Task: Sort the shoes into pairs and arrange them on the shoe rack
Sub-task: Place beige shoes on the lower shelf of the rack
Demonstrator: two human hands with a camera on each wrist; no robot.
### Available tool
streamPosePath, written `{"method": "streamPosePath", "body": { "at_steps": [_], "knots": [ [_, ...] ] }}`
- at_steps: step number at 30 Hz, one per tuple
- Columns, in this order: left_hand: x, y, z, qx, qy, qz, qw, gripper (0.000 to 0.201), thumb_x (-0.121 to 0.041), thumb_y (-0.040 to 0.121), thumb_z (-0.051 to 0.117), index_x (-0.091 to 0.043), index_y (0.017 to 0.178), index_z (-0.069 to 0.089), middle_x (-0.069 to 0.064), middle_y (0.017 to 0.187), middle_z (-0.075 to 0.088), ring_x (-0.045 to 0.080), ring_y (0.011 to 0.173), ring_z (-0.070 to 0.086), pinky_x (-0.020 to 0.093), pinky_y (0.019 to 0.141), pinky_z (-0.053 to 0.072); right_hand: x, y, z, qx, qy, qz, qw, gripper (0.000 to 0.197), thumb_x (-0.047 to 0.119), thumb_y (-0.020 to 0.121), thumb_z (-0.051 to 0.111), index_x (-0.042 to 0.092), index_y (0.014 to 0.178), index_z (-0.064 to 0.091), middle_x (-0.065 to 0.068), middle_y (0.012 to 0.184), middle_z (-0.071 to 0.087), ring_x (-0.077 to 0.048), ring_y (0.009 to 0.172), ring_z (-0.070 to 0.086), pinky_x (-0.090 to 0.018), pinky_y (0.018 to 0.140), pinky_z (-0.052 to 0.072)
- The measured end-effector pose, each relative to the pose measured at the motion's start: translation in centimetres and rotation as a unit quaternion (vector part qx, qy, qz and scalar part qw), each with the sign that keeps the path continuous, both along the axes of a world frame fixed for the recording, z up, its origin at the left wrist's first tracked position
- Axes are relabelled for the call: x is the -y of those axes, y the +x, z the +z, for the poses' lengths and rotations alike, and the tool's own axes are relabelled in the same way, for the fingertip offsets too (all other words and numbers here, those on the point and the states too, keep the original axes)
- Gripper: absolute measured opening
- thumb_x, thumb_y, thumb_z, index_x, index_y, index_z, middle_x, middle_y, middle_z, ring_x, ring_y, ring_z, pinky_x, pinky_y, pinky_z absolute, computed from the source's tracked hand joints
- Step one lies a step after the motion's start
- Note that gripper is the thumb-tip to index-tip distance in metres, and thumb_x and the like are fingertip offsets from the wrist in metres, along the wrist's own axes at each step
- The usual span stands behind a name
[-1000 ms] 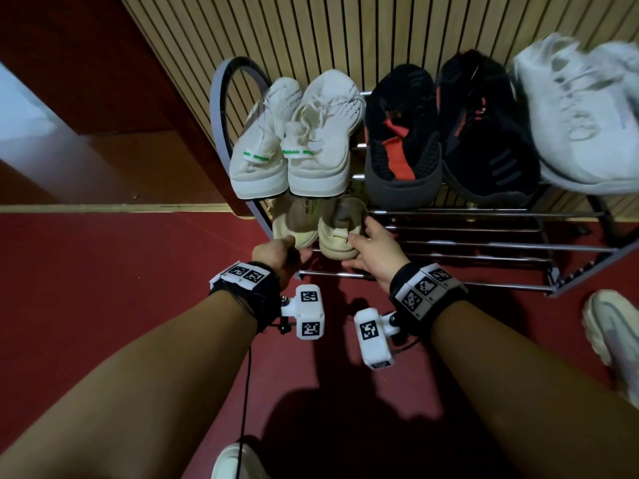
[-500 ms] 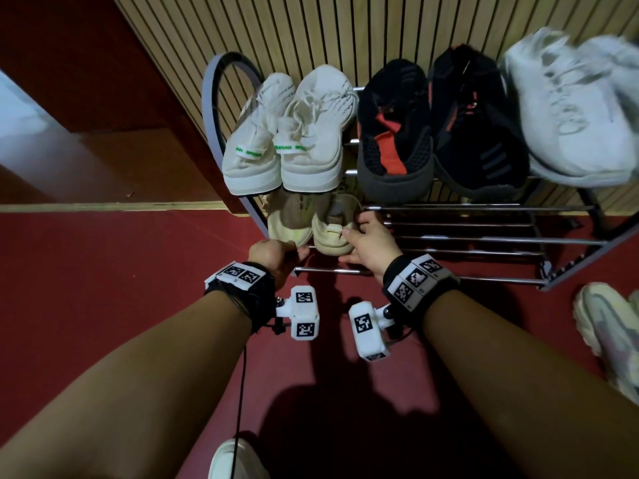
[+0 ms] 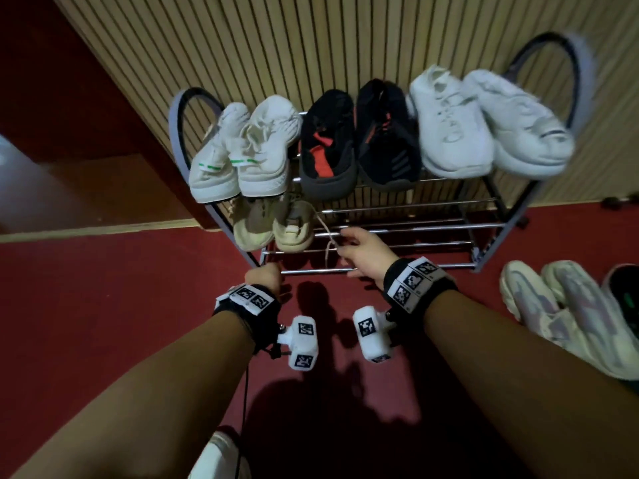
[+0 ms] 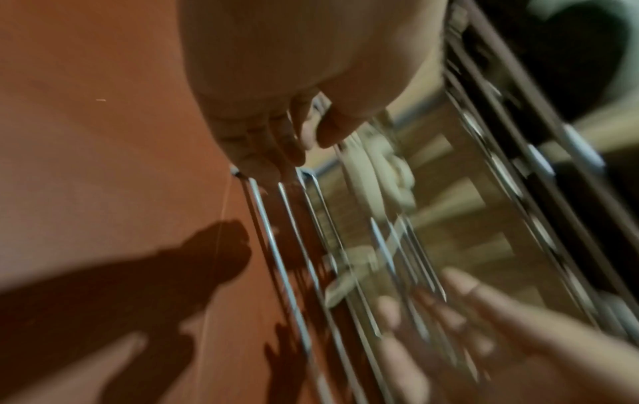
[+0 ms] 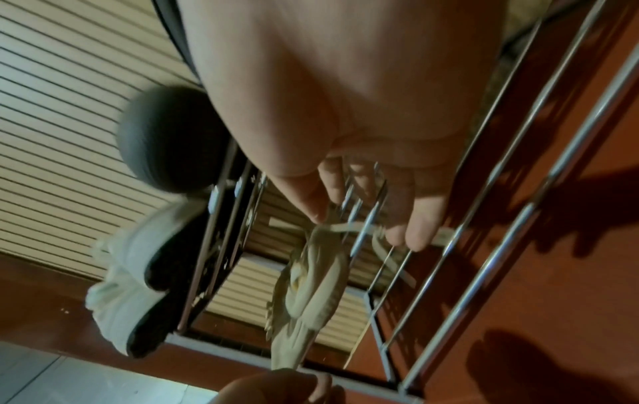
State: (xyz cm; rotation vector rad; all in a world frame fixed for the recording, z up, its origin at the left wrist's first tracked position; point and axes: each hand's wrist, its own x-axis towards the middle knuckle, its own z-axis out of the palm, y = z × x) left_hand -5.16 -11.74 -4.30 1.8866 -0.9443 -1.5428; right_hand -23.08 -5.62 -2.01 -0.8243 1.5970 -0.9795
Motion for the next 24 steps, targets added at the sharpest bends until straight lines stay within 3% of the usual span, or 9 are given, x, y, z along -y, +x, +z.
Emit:
{"method": "streamPosePath", "body": {
  "at_steps": [2, 4, 6, 9, 13, 16, 18, 21, 24],
  "knots": [
    [-1.6, -1.9, 0.3, 0.023, -0.003, -0.051, 0.998, 0.014, -0.017, 0.096, 0.048, -0.01, 0.092, 0.059, 0.01, 0.094, 0.059, 0.019, 0.064, 0.057, 0.033, 0.057, 0.05, -2.3, -2.0, 0.3, -0.002, 0.011, -0.008, 1.0, 0.05, 0.013, 0.094, 0.055, 0.017, 0.142, 0.041, -0.004, 0.131, 0.052, -0.021, 0.093, 0.06, -0.039, 0.079, 0.053],
    [-3.5, -4.9, 0.9, 0.022, -0.002, -0.092, 0.995, 0.021, -0.01, 0.097, 0.046, -0.01, 0.078, 0.053, 0.013, 0.083, 0.058, 0.025, 0.067, 0.059, 0.037, 0.062, 0.052, -5.0, -4.5, 0.4, -0.007, 0.028, -0.019, 0.999, 0.051, 0.015, 0.094, 0.056, 0.018, 0.143, 0.039, -0.004, 0.128, 0.052, -0.024, 0.098, 0.063, -0.038, 0.079, 0.054],
    [-5.6, -8.3, 1.5, 0.011, 0.004, -0.146, 0.989, 0.019, -0.005, 0.096, 0.047, -0.007, 0.078, 0.053, 0.013, 0.073, 0.055, 0.026, 0.066, 0.058, 0.038, 0.062, 0.05, -7.9, -7.2, 0.3, -0.004, 0.048, -0.04, 0.998, 0.05, 0.015, 0.095, 0.055, 0.018, 0.142, 0.039, -0.006, 0.119, 0.055, -0.026, 0.096, 0.063, -0.038, 0.073, 0.055],
    [-9.0, -13.3, 1.9, 0.019, 0.001, -0.242, 0.97, 0.019, 0.0, 0.091, 0.049, -0.01, 0.076, 0.053, 0.011, 0.071, 0.054, 0.024, 0.062, 0.055, 0.035, 0.058, 0.05, -12.1, -10.8, -0.5, -0.001, 0.074, -0.095, 0.993, 0.044, 0.011, 0.094, 0.055, 0.015, 0.136, 0.044, -0.006, 0.095, 0.057, -0.023, 0.077, 0.06, -0.031, 0.055, 0.047],
    [-13.3, -19.0, 0.5, 0.039, -0.006, -0.369, 0.929, 0.017, -0.011, 0.089, 0.055, -0.021, 0.075, 0.055, 0.007, 0.087, 0.062, 0.025, 0.079, 0.062, 0.042, 0.081, 0.058, -17.5, -15.2, -1.6, -0.004, 0.085, -0.167, 0.982, 0.04, 0.005, 0.091, 0.055, 0.006, 0.131, 0.048, -0.011, 0.084, 0.055, -0.018, 0.056, 0.054, -0.024, 0.046, 0.042],
    [-16.1, -22.5, -0.7, 0.046, -0.008, -0.423, 0.905, 0.021, -0.01, 0.089, 0.056, -0.022, 0.073, 0.055, 0.001, 0.078, 0.06, 0.017, 0.068, 0.059, 0.029, 0.066, 0.055, -21.0, -18.0, -2.7, -0.031, 0.099, -0.213, 0.971, 0.049, 0.004, 0.087, 0.056, 0.011, 0.134, 0.043, -0.013, 0.083, 0.059, -0.021, 0.06, 0.056, -0.026, 0.052, 0.049],
    [-17.7, -24.3, -1.5, 0.048, -0.008, -0.446, 0.894, 0.021, -0.007, 0.09, 0.056, -0.019, 0.072, 0.056, 0.001, 0.072, 0.058, 0.015, 0.062, 0.057, 0.024, 0.058, 0.051, -23.3, -19.9, -4.1, -0.031, 0.121, -0.259, 0.958, 0.04, 0.005, 0.084, 0.053, 0.02, 0.121, 0.049, -0.015, 0.08, 0.061, -0.024, 0.06, 0.057, -0.03, 0.049, 0.046],
    [-20.1, -26.4, -2.5, 0.04, 0.027, -0.462, 0.886, 0.009, -0.004, 0.085, 0.061, 0.001, 0.079, 0.065, 0.016, 0.069, 0.059, 0.024, 0.053, 0.053, 0.025, 0.048, 0.044, -26.3, -22.4, -6.3, -0.032, 0.157, -0.297, 0.941, 0.022, 0.003, 0.083, 0.05, 0.023, 0.075, 0.045, -0.005, 0.064, 0.05, -0.02, 0.053, 0.05, -0.026, 0.049, 0.04],
    [-21.0, -27.8, -4.7, 0.023, 0.057, -0.463, 0.884, 0.016, -0.003, 0.083, 0.062, 0.006, 0.095, 0.069, 0.018, 0.068, 0.055, 0.021, 0.047, 0.049, 0.022, 0.043, 0.037, -27.8, -25.2, -9.3, -0.029, 0.181, -0.314, 0.931, 0.018, 0.013, 0.078, 0.056, 0.018, 0.064, 0.045, -0.008, 0.064, 0.049, -0.02, 0.057, 0.048, -0.037, 0.06, 0.042]
  ]
}}
